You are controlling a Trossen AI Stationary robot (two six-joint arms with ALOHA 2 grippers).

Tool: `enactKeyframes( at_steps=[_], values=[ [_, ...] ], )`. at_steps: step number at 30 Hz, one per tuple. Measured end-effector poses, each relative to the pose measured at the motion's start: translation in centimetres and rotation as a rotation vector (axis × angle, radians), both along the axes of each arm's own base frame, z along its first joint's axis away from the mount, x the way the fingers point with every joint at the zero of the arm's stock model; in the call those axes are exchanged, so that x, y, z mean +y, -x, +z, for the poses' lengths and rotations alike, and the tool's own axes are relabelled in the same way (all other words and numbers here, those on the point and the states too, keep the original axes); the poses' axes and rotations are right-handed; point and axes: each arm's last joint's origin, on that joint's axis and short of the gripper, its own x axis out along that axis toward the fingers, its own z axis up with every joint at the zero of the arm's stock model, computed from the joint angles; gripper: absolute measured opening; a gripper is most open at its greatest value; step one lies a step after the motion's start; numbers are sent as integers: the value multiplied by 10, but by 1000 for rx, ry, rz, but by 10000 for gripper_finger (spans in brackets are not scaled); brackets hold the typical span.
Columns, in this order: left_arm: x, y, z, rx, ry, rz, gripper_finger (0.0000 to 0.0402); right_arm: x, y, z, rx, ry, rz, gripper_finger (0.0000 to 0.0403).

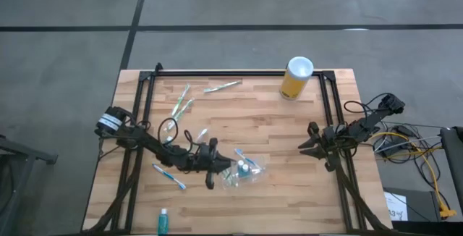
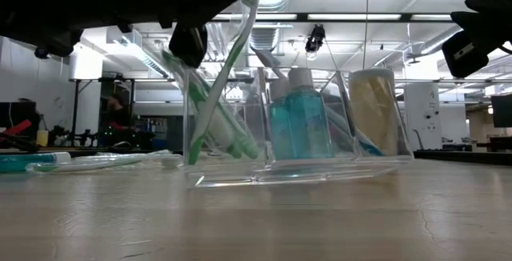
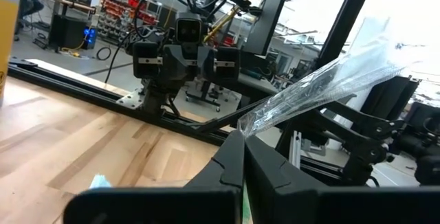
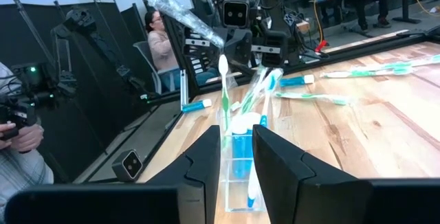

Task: Pick & Place toothbrushing station
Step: Put the green toothbrush into the transparent organizer

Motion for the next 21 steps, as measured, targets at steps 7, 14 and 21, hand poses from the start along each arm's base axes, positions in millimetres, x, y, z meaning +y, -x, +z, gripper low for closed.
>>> enactKeyframes(
  at_steps=[7,14,21],
  values=[
    [-5,1,-2,23,-10,-17,3,0,0,0,0,0,0,75],
    [-11,2,-5,61,-18,-40,3,0,0,0,0,0,0,68],
    [-16,-4,-3,95,-46,-44,3,0,0,0,0,0,0,78]
  ],
)
